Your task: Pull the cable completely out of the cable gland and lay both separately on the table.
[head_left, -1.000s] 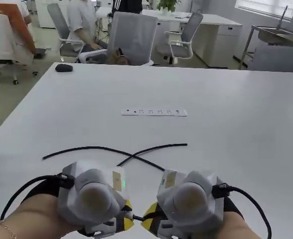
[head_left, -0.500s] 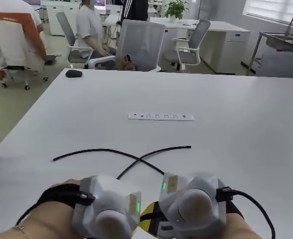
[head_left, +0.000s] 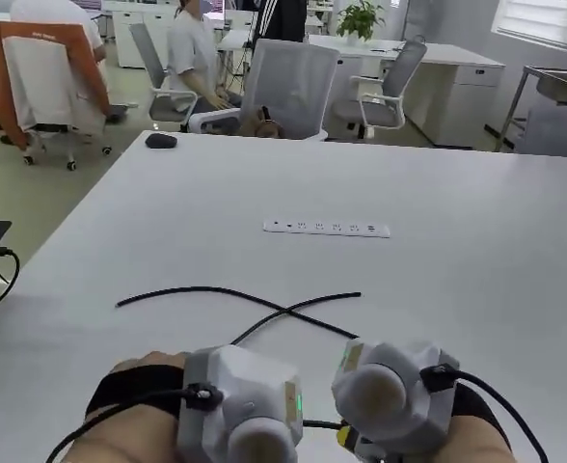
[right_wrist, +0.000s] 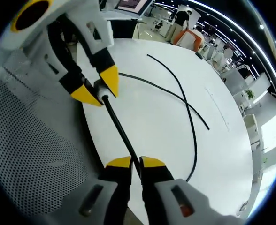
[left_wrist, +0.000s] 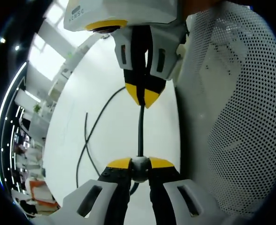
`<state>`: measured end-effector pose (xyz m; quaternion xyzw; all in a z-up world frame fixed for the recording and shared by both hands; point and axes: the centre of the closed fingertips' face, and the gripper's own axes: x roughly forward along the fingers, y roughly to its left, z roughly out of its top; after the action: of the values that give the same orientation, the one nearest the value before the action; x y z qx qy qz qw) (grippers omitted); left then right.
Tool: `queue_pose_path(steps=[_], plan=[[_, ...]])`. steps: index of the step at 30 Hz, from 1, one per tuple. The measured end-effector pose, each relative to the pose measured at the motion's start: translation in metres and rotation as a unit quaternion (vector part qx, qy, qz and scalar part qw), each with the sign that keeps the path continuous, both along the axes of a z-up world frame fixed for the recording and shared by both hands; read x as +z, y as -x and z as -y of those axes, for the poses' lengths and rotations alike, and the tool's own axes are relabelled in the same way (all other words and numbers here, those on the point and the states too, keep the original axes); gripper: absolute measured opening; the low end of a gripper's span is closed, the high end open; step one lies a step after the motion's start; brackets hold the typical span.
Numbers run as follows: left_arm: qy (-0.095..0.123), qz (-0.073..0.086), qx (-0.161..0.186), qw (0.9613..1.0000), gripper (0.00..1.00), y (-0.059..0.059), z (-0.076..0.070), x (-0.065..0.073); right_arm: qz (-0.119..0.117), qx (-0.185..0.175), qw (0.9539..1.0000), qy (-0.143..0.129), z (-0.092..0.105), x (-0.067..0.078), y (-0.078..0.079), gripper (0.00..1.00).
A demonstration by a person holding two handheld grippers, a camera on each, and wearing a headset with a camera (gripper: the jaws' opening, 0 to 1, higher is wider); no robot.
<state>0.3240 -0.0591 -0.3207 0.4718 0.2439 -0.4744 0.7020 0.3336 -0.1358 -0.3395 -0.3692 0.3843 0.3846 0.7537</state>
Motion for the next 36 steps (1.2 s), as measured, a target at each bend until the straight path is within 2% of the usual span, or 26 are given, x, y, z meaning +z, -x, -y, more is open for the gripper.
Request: queue_pose_path(steps=[1,3,4,5,7,9,12,13,15,19,21,27,28,29,33,36], plan=[[0.007,-0.008,0.000,0.9999,0.15,0.003,0.002,-0.002,-0.006,-0.001,1.0000,-0.004,-0.002,-0.001,0.001,0.06],[-0.002,-0.008,-0.006,0.9999,0.15,0.006,0.001,-0.008,-0.020,0.005,0.9998,0.001,-0.004,-0.006,0.006,0.09],[-0.003,-0.009,-0.009,0.9999,0.15,0.007,0.002,-0.009,-0.024,0.011,0.9996,-0.004,-0.009,-0.007,0.009,0.16],[-0.002,-0.011,-0.012,0.9999,0.15,0.008,0.002,-0.011,-0.036,0.029,0.9986,-0.025,-0.022,-0.008,0.016,0.22],[-0.001,-0.012,-0.014,0.9998,0.15,0.010,0.004,-0.013,-0.043,0.063,0.9957,-0.052,-0.041,-0.005,0.027,0.28],[0.000,-0.013,-0.021,0.9997,0.15,0.011,0.006,-0.013,-0.028,0.094,0.9936,-0.056,-0.051,0.000,0.029,0.27],[0.008,-0.009,-0.030,0.9995,0.15,0.013,0.009,-0.011,-0.018,0.097,0.9929,-0.067,-0.054,0.005,0.028,0.23],[0.012,-0.007,-0.033,0.9994,0.15,0.013,0.010,-0.009,-0.020,0.095,0.9920,-0.080,-0.055,0.008,0.027,0.18],[0.023,-0.005,-0.033,0.9992,0.15,0.013,0.013,-0.006,-0.024,0.095,0.9915,-0.086,-0.054,0.009,0.028,0.05],[0.025,-0.007,-0.033,0.9991,0.15,0.013,0.012,-0.007,-0.031,0.088,0.9920,-0.085,-0.055,0.006,0.031,0.05],[0.026,-0.010,-0.035,0.9990,0.15,0.014,0.013,-0.008,-0.023,0.099,0.9926,-0.066,-0.053,0.004,0.031,0.05],[0.021,-0.016,-0.022,0.9994,0.15,0.010,0.008,-0.012,-0.018,0.086,0.9955,-0.036,-0.040,-0.002,0.024,0.04],[0.017,-0.017,-0.020,0.9995,0.15,0.010,0.007,-0.013,-0.014,0.085,0.9960,-0.025,-0.036,-0.003,0.023,0.05],[0.013,-0.018,-0.023,0.9995,0.15,0.011,0.006,-0.015,-0.011,0.086,0.9963,0.000,-0.029,-0.006,0.021,0.05],[0.010,-0.024,-0.020,0.9995,0.15,0.013,0.005,-0.017,-0.013,0.063,0.9973,0.036,-0.014,-0.012,0.017,0.05],[0.007,-0.027,-0.013,0.9995,0.15,0.011,0.001,-0.018,-0.010,0.044,0.9957,0.081,0.006,-0.015,0.013,0.05]])
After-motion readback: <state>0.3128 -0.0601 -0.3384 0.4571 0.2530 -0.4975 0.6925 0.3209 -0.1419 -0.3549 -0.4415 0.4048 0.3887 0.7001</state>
